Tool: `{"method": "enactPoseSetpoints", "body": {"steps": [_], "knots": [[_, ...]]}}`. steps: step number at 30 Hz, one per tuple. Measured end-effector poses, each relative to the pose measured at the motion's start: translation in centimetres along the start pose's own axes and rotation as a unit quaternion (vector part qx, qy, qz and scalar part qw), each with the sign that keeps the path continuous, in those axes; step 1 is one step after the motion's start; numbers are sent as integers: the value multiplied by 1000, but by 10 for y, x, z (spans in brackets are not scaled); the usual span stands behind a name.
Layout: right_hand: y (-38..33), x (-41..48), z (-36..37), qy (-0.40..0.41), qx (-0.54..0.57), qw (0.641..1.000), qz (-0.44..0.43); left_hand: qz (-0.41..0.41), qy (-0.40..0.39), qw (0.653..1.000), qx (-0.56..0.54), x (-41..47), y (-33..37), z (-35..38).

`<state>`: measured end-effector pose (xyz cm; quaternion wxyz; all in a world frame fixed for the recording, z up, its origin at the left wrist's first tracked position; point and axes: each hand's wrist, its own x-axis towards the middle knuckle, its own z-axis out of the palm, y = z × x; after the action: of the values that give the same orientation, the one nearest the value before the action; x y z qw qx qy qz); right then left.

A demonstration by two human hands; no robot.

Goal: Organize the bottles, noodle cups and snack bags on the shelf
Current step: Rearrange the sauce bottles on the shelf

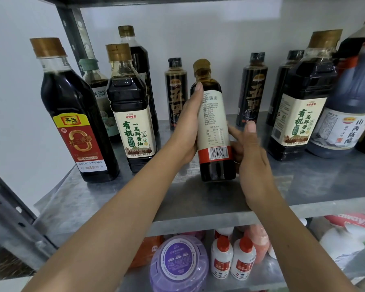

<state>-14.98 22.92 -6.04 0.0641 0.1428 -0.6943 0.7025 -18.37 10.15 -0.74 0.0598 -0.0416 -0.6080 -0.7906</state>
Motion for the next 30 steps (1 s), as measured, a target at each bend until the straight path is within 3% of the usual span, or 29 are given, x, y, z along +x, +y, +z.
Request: {"method": "enactPoseSetpoints", "body": {"steps": [17, 23, 30], "knots": [[4, 1, -1, -6, 8, 1000, -8, 6, 4, 999, -31, 1, -2, -2], [3, 0, -3, -36, -21, 998, -46, 38, 21, 998, -42, 3, -8, -2], [-1, 1, 0, -78, -66, 994, -38, 101, -87, 979, -153, 2, -8, -10]]}}
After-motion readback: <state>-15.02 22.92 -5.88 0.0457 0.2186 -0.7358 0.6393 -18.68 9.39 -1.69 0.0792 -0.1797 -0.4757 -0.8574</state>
